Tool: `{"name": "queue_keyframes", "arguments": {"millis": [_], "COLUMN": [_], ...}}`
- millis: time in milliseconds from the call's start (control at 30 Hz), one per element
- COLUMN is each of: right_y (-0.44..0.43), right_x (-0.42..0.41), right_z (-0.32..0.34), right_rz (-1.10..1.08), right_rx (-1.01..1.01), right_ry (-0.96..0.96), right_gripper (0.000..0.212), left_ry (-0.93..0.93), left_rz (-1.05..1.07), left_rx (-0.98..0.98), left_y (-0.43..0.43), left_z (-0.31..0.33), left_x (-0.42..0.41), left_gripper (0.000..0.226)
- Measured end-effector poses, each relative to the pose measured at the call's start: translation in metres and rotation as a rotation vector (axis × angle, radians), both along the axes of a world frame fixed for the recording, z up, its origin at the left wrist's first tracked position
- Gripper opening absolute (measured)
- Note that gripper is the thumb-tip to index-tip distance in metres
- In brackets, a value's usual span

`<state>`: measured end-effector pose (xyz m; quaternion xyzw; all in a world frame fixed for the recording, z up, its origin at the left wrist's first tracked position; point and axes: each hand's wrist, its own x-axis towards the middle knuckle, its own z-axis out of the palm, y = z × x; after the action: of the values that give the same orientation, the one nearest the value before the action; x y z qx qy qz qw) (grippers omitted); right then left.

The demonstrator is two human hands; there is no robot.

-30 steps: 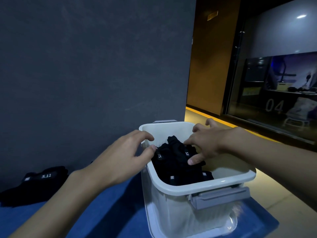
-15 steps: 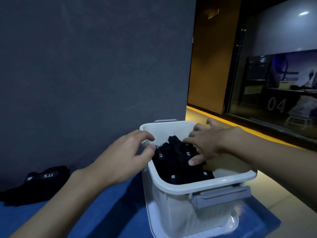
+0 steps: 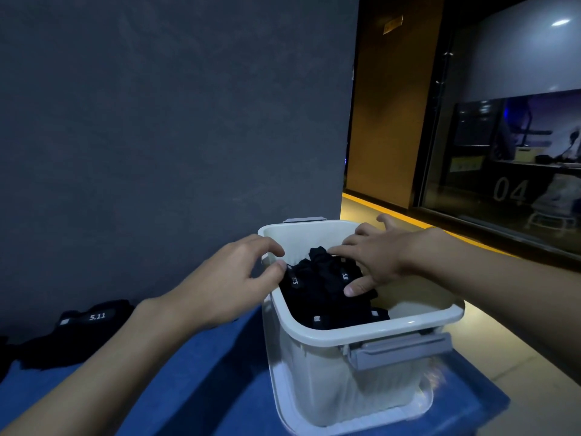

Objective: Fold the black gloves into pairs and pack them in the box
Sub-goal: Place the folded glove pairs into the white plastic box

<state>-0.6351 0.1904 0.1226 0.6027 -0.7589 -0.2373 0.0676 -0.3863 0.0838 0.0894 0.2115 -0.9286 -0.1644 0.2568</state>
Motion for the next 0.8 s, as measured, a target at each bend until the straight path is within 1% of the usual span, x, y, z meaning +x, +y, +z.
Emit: {"name": "queue_keyframes", "arguments": {"millis": [133, 267, 367, 500, 667, 733, 800], "right_y": [0.01, 0.014, 0.009, -0.004, -0.032, -0.048, -0.067], "right_x": [0.013, 0.037, 0.067, 0.118, 0.18, 0.201, 0.217], "right_z": [0.01, 0.025, 0.035, 0.042, 0.033, 0.022, 0.009], "right_rz": [0.009, 0.072, 0.144, 0.281, 0.421, 0.451, 0.452], "right_rx": [-0.057, -0.185, -0.3, -0.353, -0.33, -0.304, -0.257], "right_ry": [-0.02, -0.083, -0.181, -0.221, -0.266, -0.295, -0.329], "right_gripper": [0.086, 0.072, 0.062, 0.057, 0.052, 0.051, 0.05], "left_ry": [0.029, 0.096, 0.123, 0.125, 0.089, 0.054, -0.025], "left_rz": [0.0, 0.053, 0.131, 0.261, 0.41, 0.462, 0.517], "left_rx": [0.025, 0.04, 0.05, 0.06, 0.088, 0.063, -0.019], "left_y": [-0.002, -0.005, -0.015, -0.033, -0.04, -0.041, -0.046], "left_z": [0.002, 0.005, 0.004, -0.008, -0.035, -0.049, -0.063], "left_x": [0.013, 0.042, 0.076, 0.131, 0.19, 0.206, 0.218], "left_gripper": [0.053, 0.028, 0.017, 0.016, 0.01, 0.013, 0.021]}}
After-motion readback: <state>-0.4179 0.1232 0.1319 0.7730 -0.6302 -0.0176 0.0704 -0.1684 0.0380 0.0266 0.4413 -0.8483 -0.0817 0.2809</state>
